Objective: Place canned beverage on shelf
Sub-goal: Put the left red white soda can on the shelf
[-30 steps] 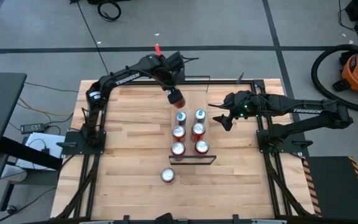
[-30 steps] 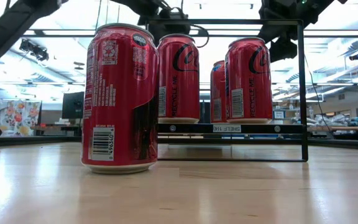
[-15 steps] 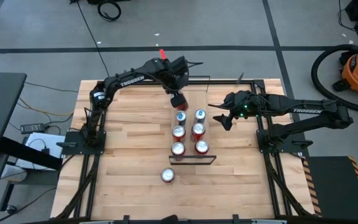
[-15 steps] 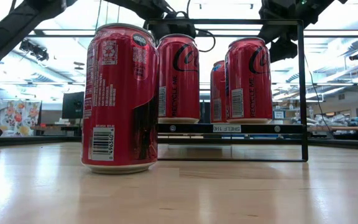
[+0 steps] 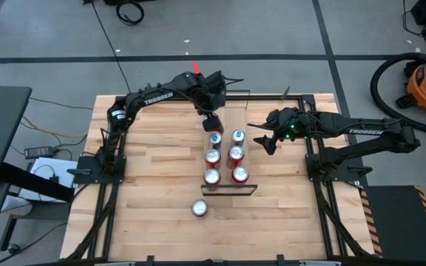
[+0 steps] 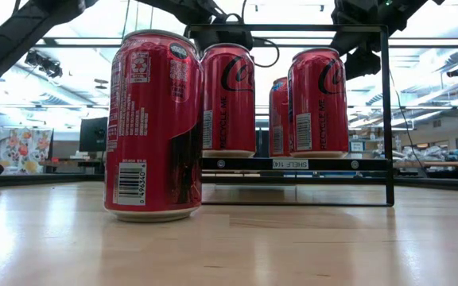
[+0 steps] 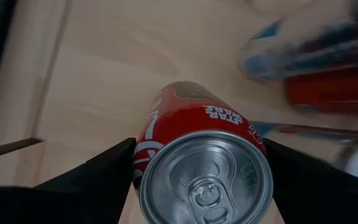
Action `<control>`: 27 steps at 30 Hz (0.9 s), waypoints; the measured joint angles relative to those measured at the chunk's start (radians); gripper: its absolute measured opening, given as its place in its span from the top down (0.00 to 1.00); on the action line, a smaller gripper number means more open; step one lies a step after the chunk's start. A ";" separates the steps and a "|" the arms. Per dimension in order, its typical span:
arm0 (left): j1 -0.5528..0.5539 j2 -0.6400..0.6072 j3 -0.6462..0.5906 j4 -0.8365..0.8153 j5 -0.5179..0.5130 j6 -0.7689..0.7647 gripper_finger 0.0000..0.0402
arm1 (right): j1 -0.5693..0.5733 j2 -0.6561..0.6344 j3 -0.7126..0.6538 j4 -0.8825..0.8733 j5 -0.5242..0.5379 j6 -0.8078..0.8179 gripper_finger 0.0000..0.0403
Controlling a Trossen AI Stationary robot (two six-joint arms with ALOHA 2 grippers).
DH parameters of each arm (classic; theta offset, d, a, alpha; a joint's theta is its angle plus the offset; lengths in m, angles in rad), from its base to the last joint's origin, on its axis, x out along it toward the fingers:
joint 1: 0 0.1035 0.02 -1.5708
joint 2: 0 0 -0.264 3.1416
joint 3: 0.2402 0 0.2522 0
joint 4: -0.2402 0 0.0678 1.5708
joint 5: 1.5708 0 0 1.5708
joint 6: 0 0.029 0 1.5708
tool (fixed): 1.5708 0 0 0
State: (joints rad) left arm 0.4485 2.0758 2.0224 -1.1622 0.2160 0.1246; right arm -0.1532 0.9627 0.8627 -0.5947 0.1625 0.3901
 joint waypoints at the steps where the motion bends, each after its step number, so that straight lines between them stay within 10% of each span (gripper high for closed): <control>1: -0.004 0.000 0.000 0.001 0.005 0.001 0.18 | 0.000 0.000 0.000 0.000 0.000 0.000 0.10; 27: -0.029 0.030 0.000 0.039 -0.023 0.052 0.16 | 0.002 -0.001 0.000 0.010 -0.007 0.002 0.10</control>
State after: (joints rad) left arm 0.4194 2.1059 2.0228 -1.1227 0.1926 0.1764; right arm -0.1513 0.9619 0.8627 -0.5842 0.1558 0.3923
